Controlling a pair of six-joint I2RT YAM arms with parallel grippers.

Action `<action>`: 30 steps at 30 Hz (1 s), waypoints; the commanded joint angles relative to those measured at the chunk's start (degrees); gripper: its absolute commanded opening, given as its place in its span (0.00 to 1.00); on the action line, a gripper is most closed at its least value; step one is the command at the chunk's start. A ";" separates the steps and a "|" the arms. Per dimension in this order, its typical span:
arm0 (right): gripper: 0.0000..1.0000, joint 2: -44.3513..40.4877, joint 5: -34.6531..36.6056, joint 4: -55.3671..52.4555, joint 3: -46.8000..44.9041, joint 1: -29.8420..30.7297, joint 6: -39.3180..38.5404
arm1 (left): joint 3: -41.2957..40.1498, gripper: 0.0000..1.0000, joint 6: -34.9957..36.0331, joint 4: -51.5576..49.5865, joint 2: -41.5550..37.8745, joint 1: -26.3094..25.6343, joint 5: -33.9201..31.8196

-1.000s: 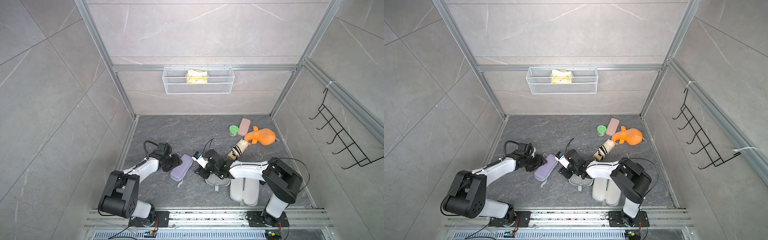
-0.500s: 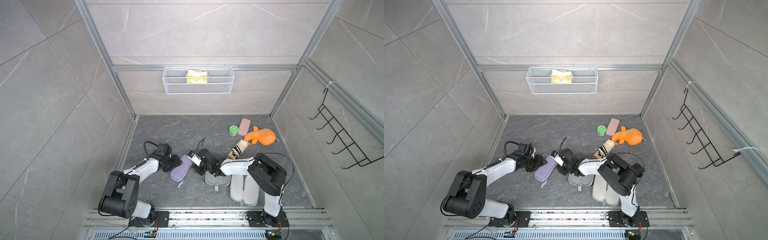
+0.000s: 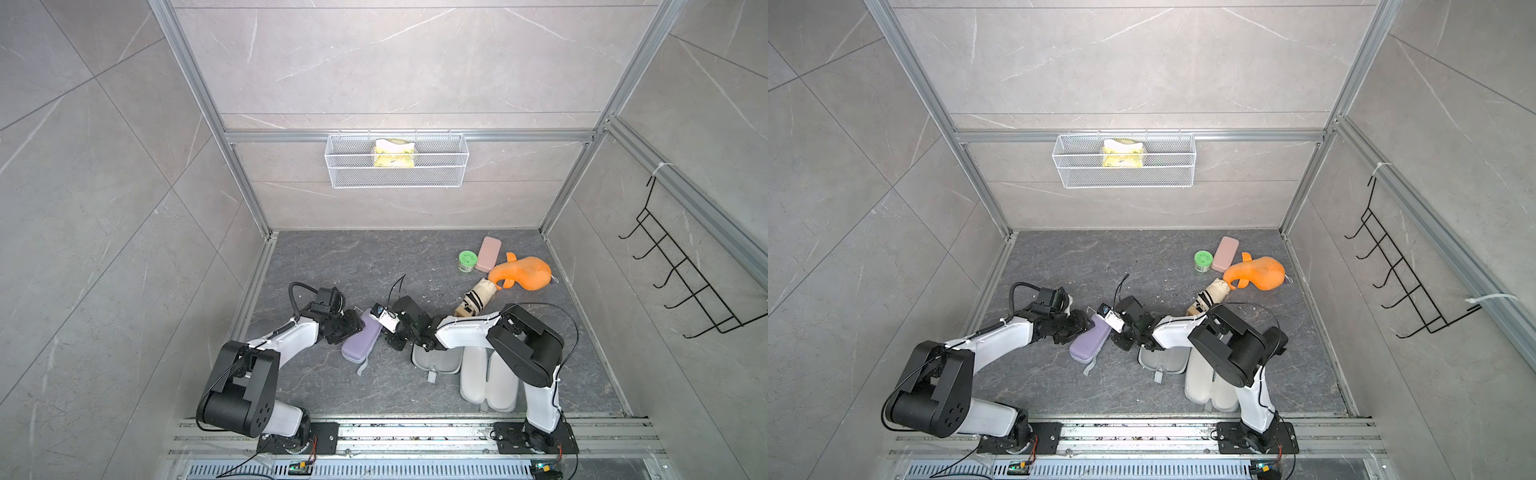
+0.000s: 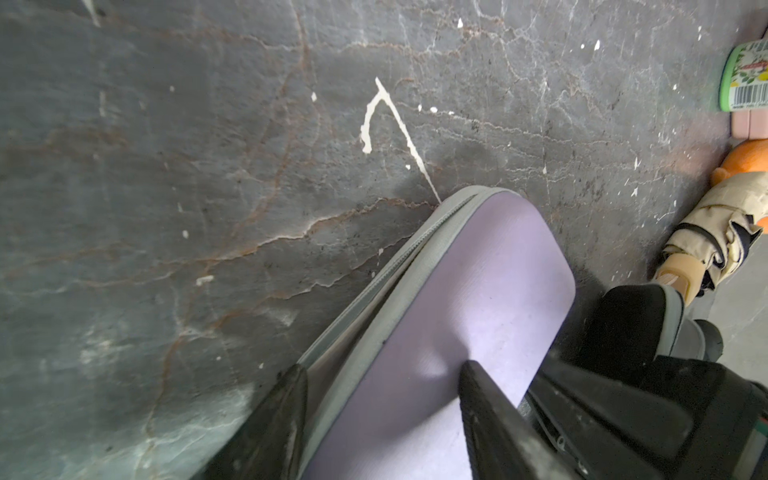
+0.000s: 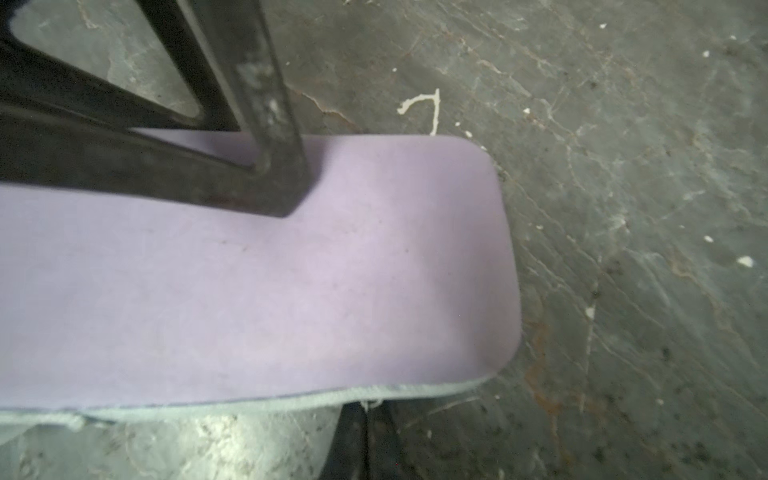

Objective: Put umbrellas into zippered umbrella sleeves
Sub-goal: Zip the zipper on the umbrella sleeve.

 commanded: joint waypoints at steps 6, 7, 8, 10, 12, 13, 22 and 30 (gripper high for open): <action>0.00 -1.78 -6.29 -2.99 -1.37 5.14 -3.91 | -1.96 0.52 -2.81 1.09 4.22 -2.81 -1.07; 0.00 -1.91 -6.35 -3.37 -1.40 5.46 -4.04 | -1.81 0.52 -2.72 1.26 4.39 -2.81 -1.11; 0.00 -1.95 -6.47 -3.72 -1.45 5.62 -4.13 | -1.79 0.52 -2.64 1.39 4.55 -2.81 -0.96; 0.00 -1.90 -5.84 -4.12 -1.27 5.66 -3.71 | -0.91 0.52 -1.90 0.19 4.44 -2.76 -1.20; 0.00 -1.48 -3.80 -5.53 -0.46 5.43 -2.45 | 0.84 0.54 -0.40 -3.41 3.08 -2.60 -2.39; 0.00 -1.15 -3.18 -6.32 -0.03 5.17 -1.70 | 1.48 0.57 0.00 -5.03 1.55 -2.34 -2.88; 0.00 -1.34 -4.52 -6.13 -0.92 4.10 0.97 | -0.21 0.85 -5.05 -14.47 -14.07 -0.73 -4.24; 0.00 -1.17 -7.06 -7.42 -0.16 3.93 3.22 | -8.67 0.94 -15.58 -18.06 -26.27 -1.21 -5.47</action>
